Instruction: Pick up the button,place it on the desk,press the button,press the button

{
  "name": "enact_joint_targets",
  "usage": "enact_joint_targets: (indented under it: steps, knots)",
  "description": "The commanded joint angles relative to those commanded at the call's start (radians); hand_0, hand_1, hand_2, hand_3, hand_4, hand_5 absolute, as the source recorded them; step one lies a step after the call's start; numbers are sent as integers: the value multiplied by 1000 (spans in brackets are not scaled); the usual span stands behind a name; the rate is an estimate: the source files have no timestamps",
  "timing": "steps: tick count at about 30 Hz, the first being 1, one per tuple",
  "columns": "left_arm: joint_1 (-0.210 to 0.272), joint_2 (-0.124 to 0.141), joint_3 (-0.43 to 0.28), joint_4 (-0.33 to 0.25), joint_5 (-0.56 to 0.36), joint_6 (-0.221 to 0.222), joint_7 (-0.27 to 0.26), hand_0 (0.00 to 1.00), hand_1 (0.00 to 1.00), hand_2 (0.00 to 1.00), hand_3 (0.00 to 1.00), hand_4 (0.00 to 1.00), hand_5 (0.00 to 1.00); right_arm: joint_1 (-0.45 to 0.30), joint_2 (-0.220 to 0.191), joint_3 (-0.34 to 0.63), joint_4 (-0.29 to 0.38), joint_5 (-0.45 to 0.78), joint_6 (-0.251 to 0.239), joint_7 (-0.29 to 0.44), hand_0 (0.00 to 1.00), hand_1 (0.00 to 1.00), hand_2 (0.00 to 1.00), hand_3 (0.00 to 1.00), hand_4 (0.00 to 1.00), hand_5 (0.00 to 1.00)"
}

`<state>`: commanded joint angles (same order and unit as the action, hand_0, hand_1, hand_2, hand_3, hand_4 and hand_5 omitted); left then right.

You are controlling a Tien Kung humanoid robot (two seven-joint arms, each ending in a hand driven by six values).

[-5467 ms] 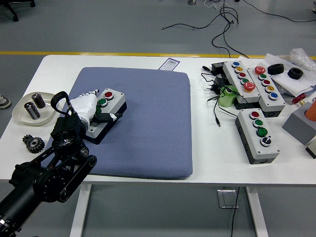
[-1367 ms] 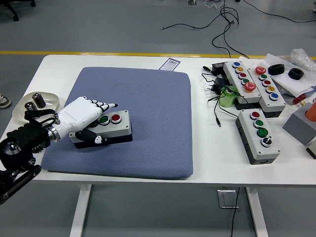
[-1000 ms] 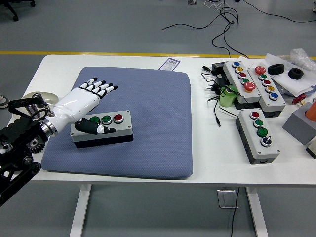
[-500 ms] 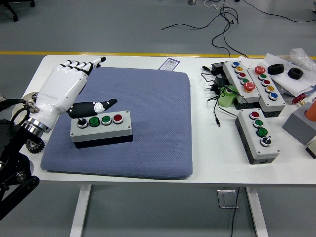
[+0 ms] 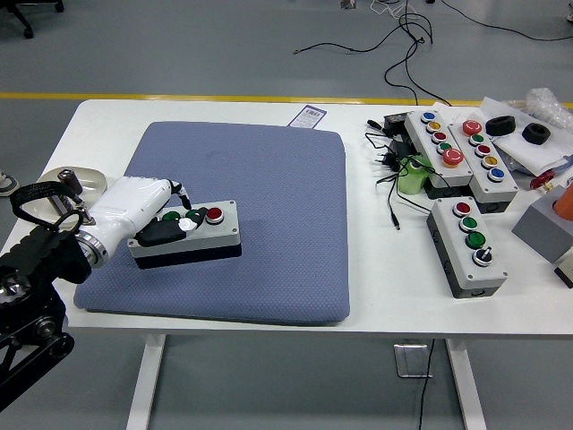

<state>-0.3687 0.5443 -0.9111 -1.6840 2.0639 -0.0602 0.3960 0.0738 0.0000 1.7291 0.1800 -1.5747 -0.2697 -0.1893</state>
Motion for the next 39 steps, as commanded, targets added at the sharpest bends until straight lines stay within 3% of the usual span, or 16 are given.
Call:
enact_joint_targets:
  steps: [12,18,21,24,30,32,39]
  knots:
    - [-39,-9,62,57,-55,0,-10,2,2,2,637,615,998,2,0,-11,0,11,-1,0,547,643,693,615,290,122]
    - [-59,-11,97,92,-65,-71,9,2,2,2,639,616,998,2,0,-17,0,18,-2,-1,547,643,691,615,290,121]
    - [-62,-10,95,94,-53,-75,15,2,2,2,639,616,998,2,0,-18,0,20,-1,0,547,643,691,615,290,121]
    - [-64,-11,88,88,-33,-46,18,2,2,2,641,616,998,2,0,-19,0,21,-1,0,545,643,693,615,290,122]
    - [-66,-16,77,51,3,116,-7,2,2,2,641,615,998,1,0,-20,0,22,-2,0,544,641,692,615,290,123]
    - [-74,-21,85,48,-2,148,-20,2,2,2,641,615,998,0,0,-20,0,22,-1,0,544,641,692,615,290,123]
    - [-96,-33,127,72,-17,134,-26,2,2,2,638,611,998,0,0,-24,0,26,-2,-1,545,641,692,615,291,124]
